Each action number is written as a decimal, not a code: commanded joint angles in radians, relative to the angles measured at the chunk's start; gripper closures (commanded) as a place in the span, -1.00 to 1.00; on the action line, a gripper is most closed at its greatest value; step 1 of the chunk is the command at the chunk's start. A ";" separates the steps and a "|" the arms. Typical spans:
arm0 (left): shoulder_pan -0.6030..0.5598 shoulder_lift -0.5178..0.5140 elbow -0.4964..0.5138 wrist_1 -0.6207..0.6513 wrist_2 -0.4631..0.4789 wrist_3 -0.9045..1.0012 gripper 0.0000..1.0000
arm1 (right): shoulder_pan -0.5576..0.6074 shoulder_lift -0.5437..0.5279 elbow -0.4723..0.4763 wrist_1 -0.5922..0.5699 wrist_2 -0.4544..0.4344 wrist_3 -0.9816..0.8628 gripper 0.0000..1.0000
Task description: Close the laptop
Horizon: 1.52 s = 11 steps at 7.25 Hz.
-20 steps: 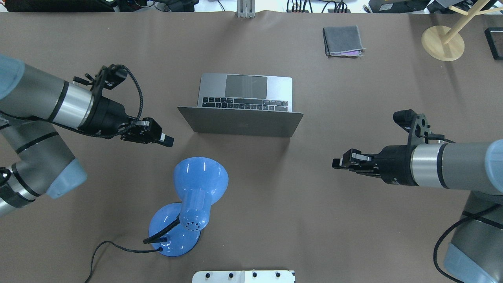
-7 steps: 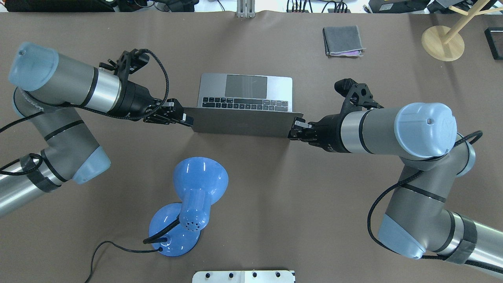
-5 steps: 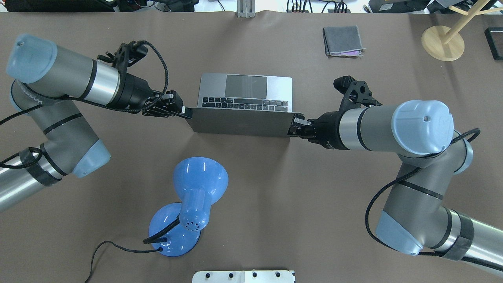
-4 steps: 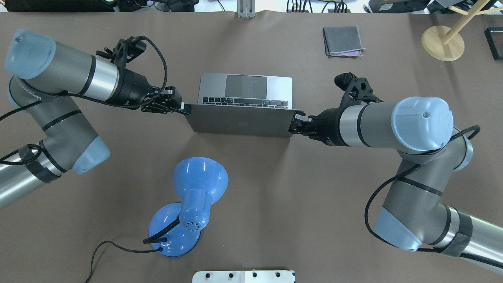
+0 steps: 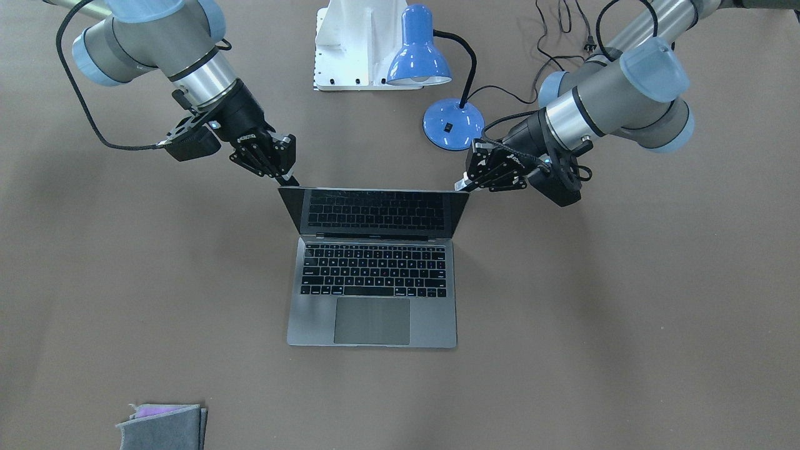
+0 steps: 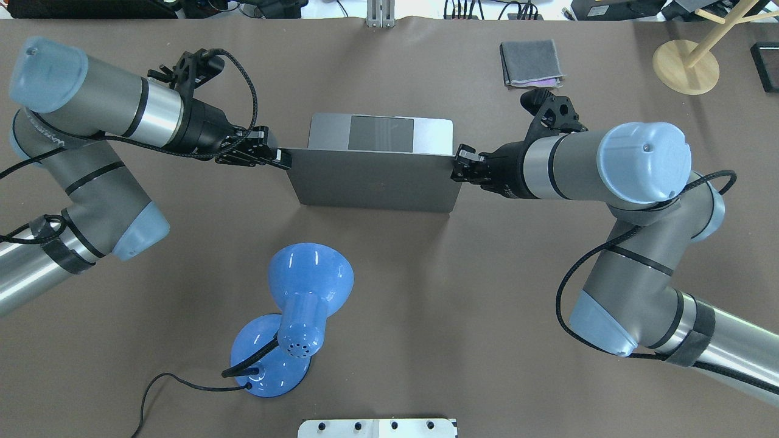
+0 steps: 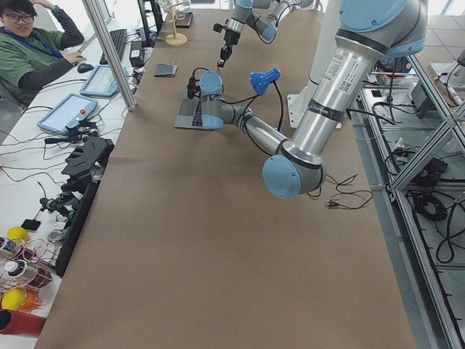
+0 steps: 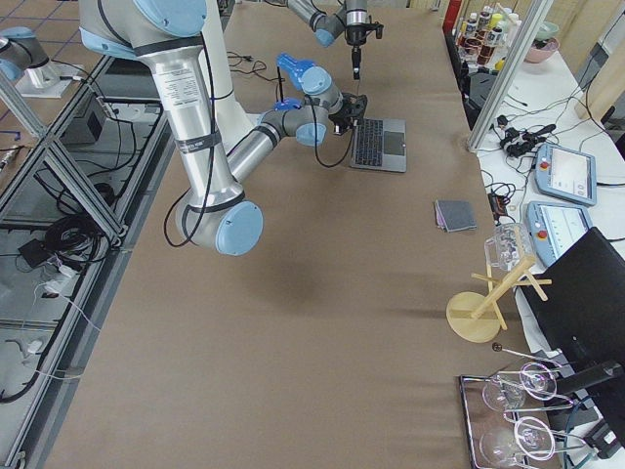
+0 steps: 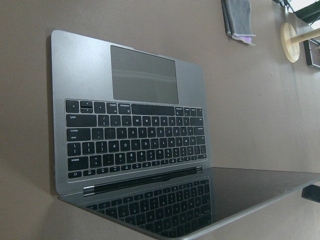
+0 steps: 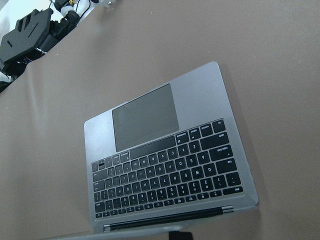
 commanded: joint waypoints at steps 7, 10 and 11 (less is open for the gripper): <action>0.002 -0.110 0.175 0.006 0.119 0.002 1.00 | 0.061 0.115 -0.247 -0.004 -0.002 0.000 1.00; 0.010 -0.184 0.304 0.022 0.226 0.054 1.00 | 0.064 0.129 -0.310 -0.007 -0.003 -0.003 1.00; 0.018 -0.237 0.375 0.049 0.271 0.076 1.00 | 0.064 0.170 -0.377 -0.006 -0.006 -0.014 1.00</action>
